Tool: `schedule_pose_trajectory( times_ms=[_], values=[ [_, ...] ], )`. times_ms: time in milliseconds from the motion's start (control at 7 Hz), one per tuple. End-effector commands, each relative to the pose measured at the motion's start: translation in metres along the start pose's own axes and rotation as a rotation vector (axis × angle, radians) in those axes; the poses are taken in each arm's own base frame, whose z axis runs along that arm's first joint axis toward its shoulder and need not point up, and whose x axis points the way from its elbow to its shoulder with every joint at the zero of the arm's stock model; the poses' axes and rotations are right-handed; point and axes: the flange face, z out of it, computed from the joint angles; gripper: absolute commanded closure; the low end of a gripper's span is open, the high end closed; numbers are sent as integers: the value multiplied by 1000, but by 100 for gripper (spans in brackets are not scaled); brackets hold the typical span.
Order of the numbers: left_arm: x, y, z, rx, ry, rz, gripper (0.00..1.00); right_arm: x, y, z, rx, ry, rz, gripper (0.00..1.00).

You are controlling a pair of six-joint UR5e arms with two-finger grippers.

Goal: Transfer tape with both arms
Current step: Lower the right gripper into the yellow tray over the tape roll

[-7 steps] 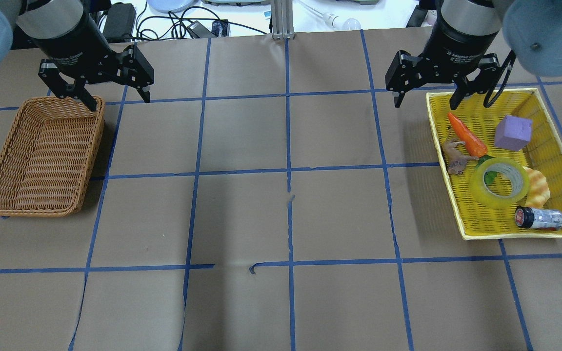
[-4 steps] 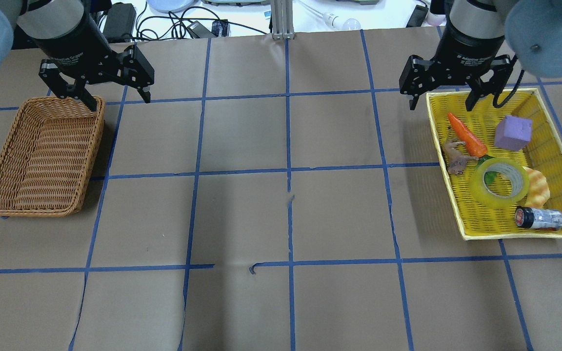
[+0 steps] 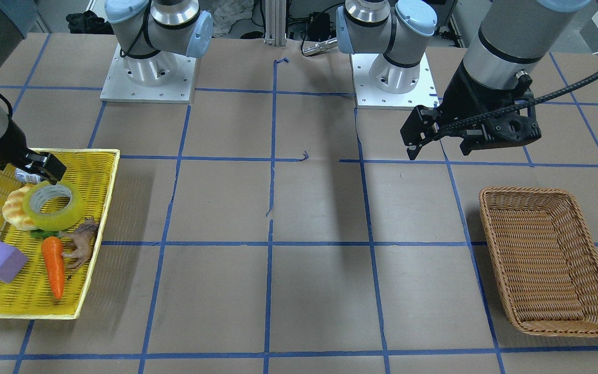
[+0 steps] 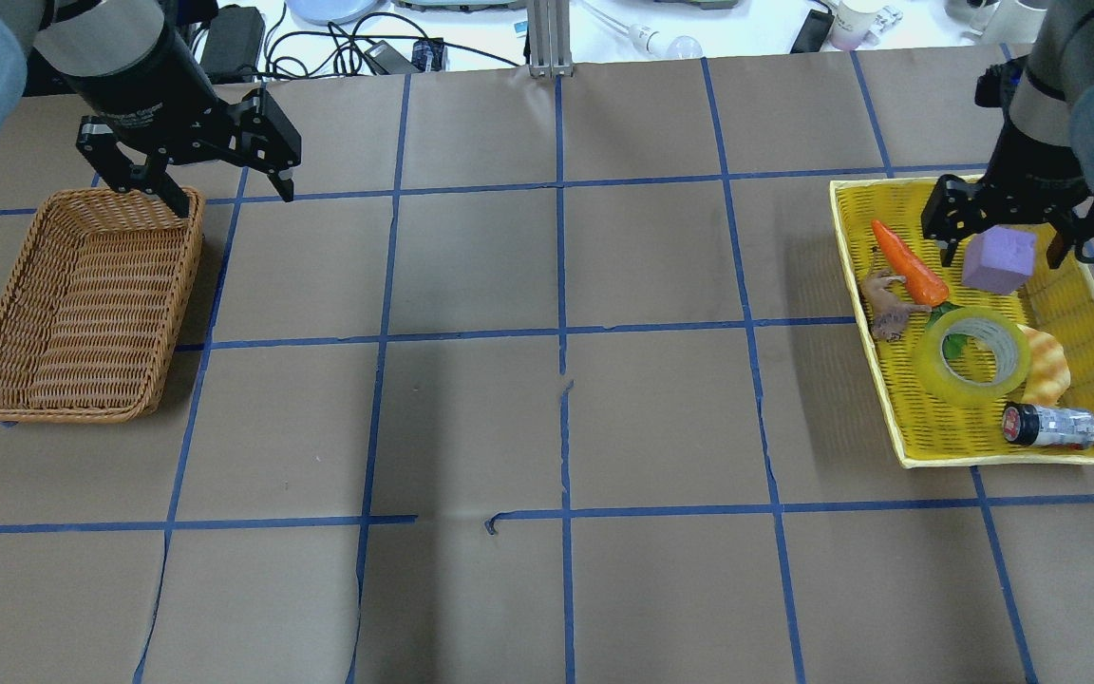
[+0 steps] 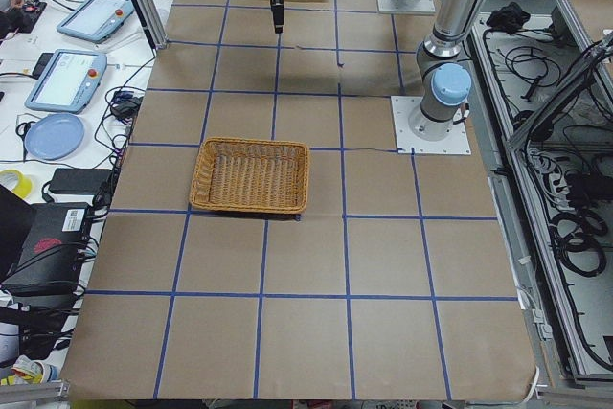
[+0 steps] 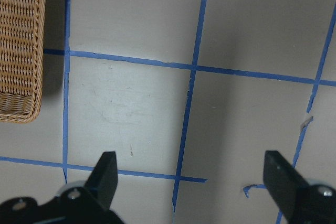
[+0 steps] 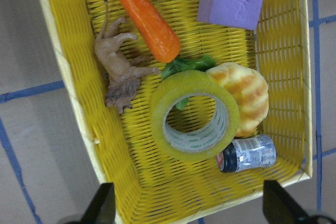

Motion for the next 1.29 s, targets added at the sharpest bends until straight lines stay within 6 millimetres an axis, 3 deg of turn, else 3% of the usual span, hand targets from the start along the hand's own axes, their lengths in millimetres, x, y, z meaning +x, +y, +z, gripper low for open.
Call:
schedule_pose_trajectory(
  times_ms=[0, 143, 286, 571, 714, 857, 1000, 1143],
  values=[
    [1, 2, 6, -12, -4, 6, 0, 41, -4, 71, -36, -24, -165, 0],
    [1, 2, 7, -12, -6, 50, 0, 49, -20, 102, 9, -2, -276, 0],
    [1, 2, 8, -14, -3, 72, 0, 55, -23, 126, -11, -8, -307, 0],
    [1, 2, 7, -12, -6, 69, 0, 94, -20, 153, -49, -43, -314, 0],
    [1, 2, 8, -14, -4, 68, 0, 96, -21, 157, -52, -53, -297, 2],
    [1, 3, 7, -13, -3, 68, 0, 95, -20, 160, -61, -59, -281, 23],
    [1, 2, 8, -14, -3, 68, 0, 90, -19, 167, -71, -86, -276, 28],
    [0, 2, 8, -16, -3, 65, 0, 85, -18, 168, -49, -138, -272, 25]
  ],
)
